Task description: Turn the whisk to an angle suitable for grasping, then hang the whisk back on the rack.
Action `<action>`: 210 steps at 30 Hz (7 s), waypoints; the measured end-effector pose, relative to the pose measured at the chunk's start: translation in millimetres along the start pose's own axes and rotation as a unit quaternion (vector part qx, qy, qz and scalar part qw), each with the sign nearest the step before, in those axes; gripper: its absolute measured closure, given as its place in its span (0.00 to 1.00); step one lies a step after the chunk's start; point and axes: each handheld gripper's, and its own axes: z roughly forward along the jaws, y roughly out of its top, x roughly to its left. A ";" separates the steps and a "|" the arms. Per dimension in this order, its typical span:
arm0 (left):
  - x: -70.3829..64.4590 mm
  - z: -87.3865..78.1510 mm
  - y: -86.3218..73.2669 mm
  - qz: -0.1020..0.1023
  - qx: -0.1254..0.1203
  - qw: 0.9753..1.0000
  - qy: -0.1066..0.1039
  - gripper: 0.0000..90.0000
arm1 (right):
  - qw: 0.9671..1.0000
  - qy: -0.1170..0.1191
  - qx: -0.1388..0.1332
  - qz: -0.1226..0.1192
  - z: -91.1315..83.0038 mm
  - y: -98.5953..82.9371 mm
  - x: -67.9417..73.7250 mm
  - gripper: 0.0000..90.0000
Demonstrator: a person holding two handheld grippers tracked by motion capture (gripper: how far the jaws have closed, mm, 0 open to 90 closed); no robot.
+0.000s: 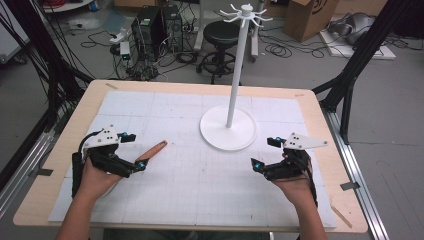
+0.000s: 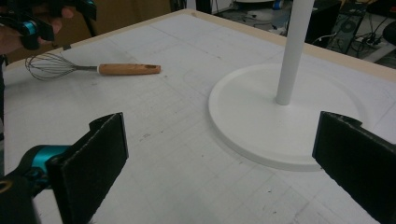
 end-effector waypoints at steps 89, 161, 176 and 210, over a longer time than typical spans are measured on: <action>27.2 53.6 11.8 0.008 0.254 0.967 0.018 0.79 | 1.000 -0.004 0.013 0.010 -0.3 -4.5 -3.7 0.03; -8.5 56.8 183.1 0.063 -0.068 0.980 -0.176 0.78 | 1.000 0.003 0.028 0.003 5.3 -5.0 -0.7 0.03; -10.5 63.2 223.2 0.082 -0.079 0.978 -0.176 0.78 | 1.000 0.004 0.023 0.002 5.5 -4.7 -2.1 0.03; -9.5 83.8 292.2 0.108 -0.086 0.980 -0.146 0.78 | 1.000 0.011 0.016 0.011 5.3 -5.2 -6.2 0.03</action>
